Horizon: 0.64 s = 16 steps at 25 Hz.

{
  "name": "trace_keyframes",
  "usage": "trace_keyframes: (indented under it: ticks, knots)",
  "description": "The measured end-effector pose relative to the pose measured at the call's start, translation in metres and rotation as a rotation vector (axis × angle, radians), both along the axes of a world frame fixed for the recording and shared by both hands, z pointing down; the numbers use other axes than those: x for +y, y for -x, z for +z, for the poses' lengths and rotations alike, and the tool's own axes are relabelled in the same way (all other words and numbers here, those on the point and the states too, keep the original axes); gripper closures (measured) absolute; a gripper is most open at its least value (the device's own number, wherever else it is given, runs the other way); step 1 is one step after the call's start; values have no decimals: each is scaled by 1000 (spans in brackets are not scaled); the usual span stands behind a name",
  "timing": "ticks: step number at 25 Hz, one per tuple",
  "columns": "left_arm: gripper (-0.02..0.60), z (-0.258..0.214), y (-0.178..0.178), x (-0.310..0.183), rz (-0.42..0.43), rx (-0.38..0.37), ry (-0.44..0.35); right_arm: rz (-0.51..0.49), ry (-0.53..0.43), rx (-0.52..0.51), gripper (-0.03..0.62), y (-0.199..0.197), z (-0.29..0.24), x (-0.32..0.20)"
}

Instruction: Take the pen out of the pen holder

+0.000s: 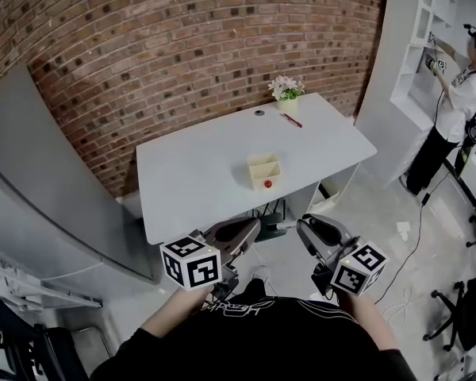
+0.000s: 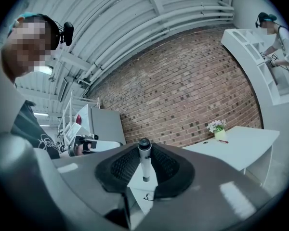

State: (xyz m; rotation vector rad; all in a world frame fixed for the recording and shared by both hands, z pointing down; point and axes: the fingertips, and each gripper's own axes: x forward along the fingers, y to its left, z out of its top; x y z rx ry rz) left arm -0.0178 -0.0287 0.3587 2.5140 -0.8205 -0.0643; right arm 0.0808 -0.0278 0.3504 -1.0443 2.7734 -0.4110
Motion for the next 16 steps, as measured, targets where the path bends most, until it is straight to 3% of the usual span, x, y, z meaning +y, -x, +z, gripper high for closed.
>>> trace_keyframes:
  ticks: [16]
  knots:
    - [578,-8,-12,34,-6,-21,-24,-11,-21,-31,516,-10,-5,31]
